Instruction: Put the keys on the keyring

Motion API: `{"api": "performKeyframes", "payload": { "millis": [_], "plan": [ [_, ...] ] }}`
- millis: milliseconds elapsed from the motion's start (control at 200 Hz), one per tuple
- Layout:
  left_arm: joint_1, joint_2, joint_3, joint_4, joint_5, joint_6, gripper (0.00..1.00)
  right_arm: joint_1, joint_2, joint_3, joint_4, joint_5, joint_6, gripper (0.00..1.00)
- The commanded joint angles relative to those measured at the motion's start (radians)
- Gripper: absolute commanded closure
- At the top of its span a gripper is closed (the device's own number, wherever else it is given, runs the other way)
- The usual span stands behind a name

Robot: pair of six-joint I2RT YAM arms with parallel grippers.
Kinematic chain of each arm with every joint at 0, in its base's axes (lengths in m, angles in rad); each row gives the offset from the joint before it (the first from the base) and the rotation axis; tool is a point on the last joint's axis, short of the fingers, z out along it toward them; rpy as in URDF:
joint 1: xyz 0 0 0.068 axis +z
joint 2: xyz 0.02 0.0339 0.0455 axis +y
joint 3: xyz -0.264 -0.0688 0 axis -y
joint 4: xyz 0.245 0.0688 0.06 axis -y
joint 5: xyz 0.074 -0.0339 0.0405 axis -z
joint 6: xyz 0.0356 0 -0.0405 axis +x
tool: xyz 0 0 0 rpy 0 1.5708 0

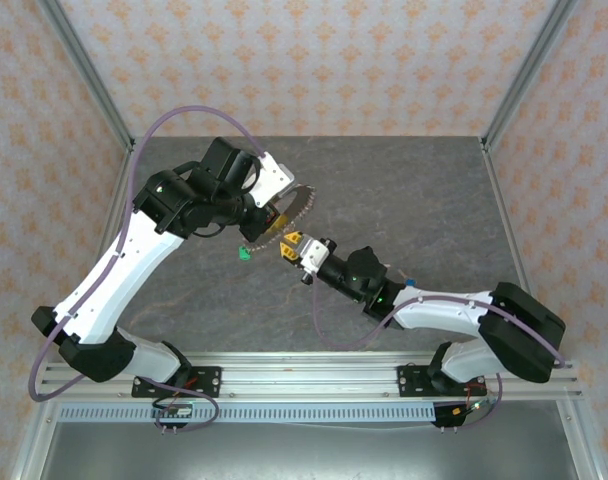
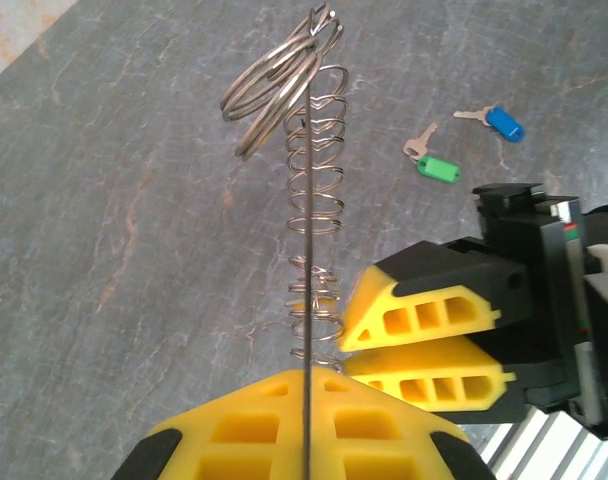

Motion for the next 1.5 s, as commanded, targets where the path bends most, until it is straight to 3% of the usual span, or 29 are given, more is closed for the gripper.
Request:
{"api": "performKeyframes", "payload": {
  "millis": [0,265,736,1021,1496],
  "plan": [
    [0.005,-0.029,0.009,0.023,0.04,-0.02,1.0,0.002,0.004,-0.001,0.11,0.021,-0.076,0.81],
    [0.006,-0.023,0.019,0.02,0.037,-0.02,1.0,0.002,-0.045,-0.043,0.098,-0.013,-0.091,0.8],
    [0.006,-0.011,0.032,0.014,0.049,-0.023,1.0,0.002,-0.037,-0.068,0.178,0.054,-0.097,0.77],
    [0.006,-0.013,0.033,0.007,0.046,-0.02,1.0,0.002,-0.035,-0.047,0.101,0.038,-0.103,0.85],
    [0.006,-0.008,0.04,0.005,0.053,-0.019,1.0,0.001,0.001,-0.001,0.111,0.064,-0.091,0.85]
  ]
}}
